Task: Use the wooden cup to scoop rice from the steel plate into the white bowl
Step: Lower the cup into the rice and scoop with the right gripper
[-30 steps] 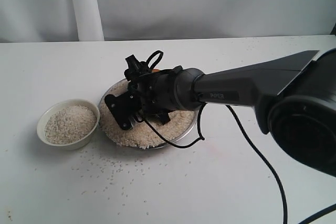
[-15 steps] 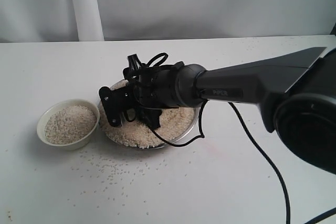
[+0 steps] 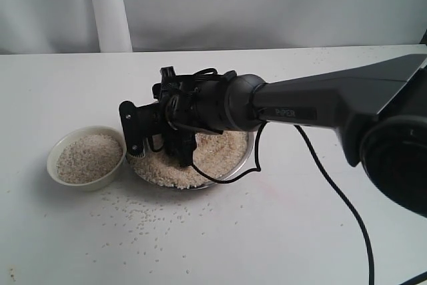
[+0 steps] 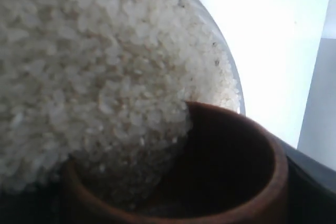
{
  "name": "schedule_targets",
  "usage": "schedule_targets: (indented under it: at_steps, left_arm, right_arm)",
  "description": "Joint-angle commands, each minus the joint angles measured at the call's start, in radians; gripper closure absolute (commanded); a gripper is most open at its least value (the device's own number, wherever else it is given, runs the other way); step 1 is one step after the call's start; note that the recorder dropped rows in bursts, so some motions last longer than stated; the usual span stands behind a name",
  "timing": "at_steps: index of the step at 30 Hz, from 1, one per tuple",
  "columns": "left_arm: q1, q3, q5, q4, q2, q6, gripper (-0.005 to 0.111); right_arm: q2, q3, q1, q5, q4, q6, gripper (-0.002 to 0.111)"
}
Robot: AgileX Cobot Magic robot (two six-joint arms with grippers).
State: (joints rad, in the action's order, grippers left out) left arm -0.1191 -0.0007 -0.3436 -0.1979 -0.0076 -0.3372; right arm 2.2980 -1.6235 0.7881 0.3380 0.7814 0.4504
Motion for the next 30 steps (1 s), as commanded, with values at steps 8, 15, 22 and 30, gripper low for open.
schedule_targets:
  at_steps: [8, 15, 22, 30]
  left_arm:
    - [0.001, 0.001, 0.007, 0.005, 0.008, -0.002, 0.107]
    - [0.001, 0.001, 0.007, 0.005, 0.008, -0.002, 0.107]
    - [0.001, 0.001, 0.007, 0.005, 0.008, -0.002, 0.107]
    - [0.001, 0.001, 0.007, 0.005, 0.008, -0.002, 0.107]
  right_arm:
    - [-0.025, 0.005, 0.002, 0.011, -0.103, 0.021, 0.108]
    - [-0.025, 0.005, 0.000, 0.011, -0.211, 0.021, 0.108]
    - [-0.025, 0.005, 0.000, 0.011, -0.251, 0.019, 0.108]
    - [-0.025, 0.005, -0.020, 0.011, -0.317, -0.015, 0.108]
